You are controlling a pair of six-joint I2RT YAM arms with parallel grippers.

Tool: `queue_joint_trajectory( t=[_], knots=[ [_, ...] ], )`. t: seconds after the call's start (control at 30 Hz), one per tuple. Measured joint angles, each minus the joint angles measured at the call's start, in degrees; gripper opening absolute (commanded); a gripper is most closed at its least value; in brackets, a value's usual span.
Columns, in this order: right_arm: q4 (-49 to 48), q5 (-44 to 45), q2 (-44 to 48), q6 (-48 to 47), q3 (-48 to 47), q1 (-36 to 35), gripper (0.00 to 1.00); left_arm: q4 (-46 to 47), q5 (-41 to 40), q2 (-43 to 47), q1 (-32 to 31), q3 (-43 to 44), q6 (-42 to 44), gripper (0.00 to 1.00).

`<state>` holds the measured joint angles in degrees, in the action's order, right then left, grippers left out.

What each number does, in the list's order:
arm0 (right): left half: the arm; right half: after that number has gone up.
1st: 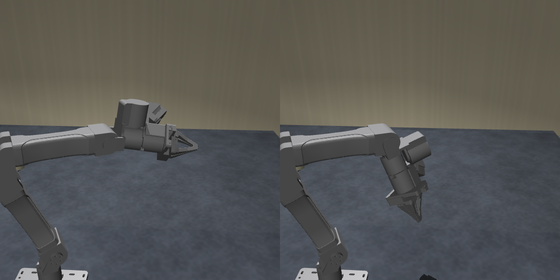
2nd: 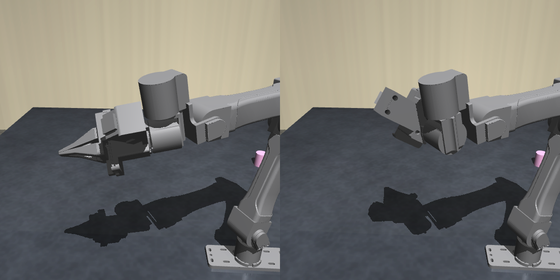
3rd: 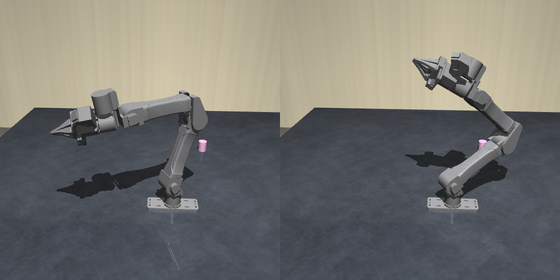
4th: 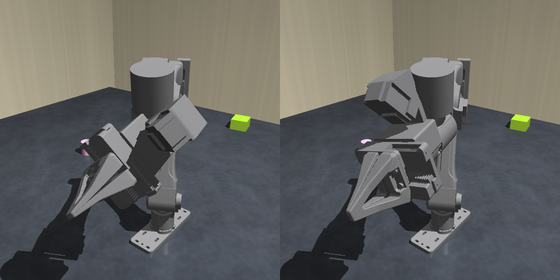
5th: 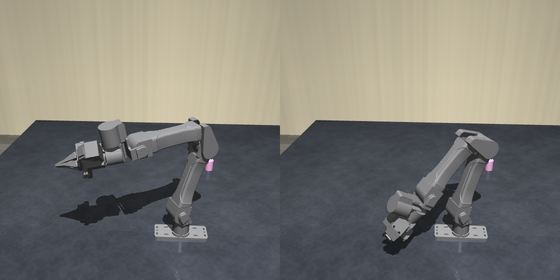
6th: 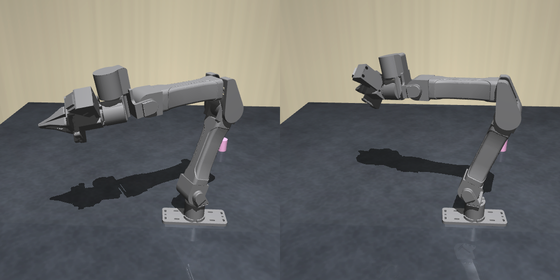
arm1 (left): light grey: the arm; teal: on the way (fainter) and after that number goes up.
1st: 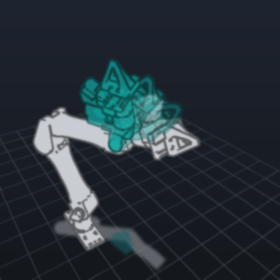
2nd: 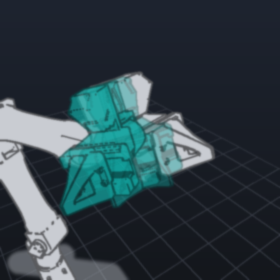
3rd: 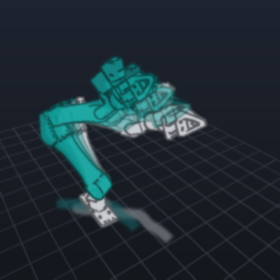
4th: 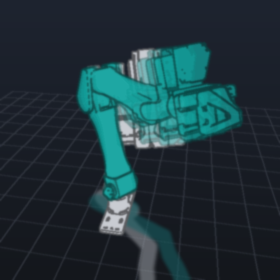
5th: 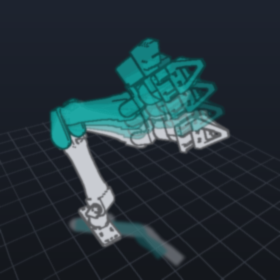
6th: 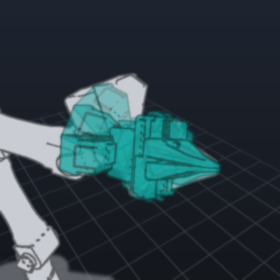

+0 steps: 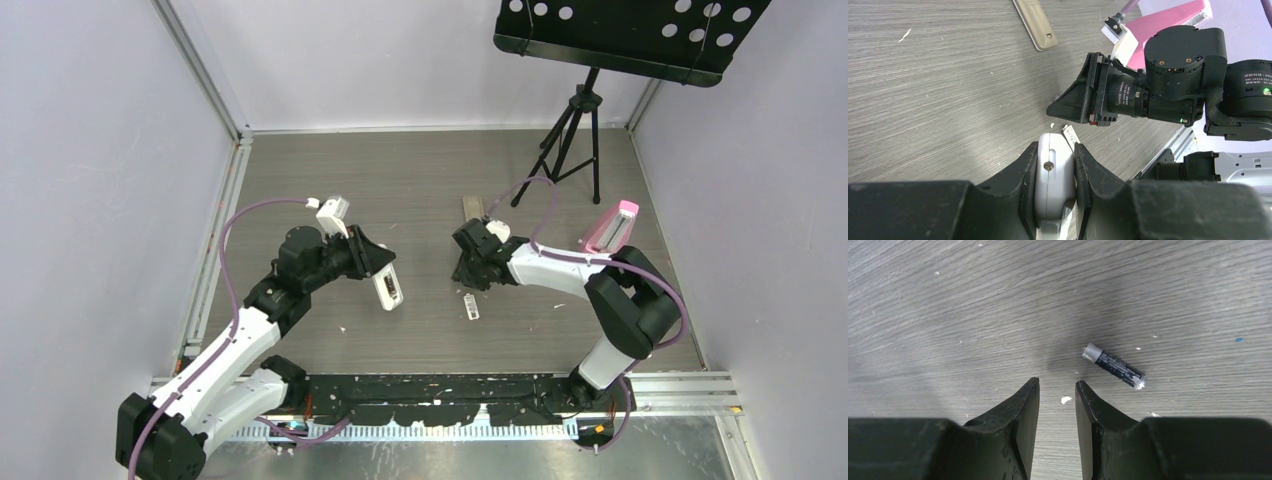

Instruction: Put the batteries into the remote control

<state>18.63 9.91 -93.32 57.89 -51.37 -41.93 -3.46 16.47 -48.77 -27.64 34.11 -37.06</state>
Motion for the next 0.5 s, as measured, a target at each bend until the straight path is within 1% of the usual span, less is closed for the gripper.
queue_joint_trajectory(
  t=[0.23, 0.43, 0.5],
  knots=[
    [0.81, 3.76, 0.26, 5.09, 1.2, 0.02, 0.38, 0.11, 0.0, 0.0, 0.02, -0.48, 0.0, 0.0],
    [4.13, 8.52, 1.18, 6.75, 1.55, 0.48, 0.38, 0.15, 0.0, -0.26, 0.02, -0.5, 0.0, 0.0],
    [4.72, 9.55, 1.31, 6.84, 1.6, 0.94, 0.39, 0.15, 0.0, -0.48, 0.02, -0.5, 0.02, 0.0]
  ],
)
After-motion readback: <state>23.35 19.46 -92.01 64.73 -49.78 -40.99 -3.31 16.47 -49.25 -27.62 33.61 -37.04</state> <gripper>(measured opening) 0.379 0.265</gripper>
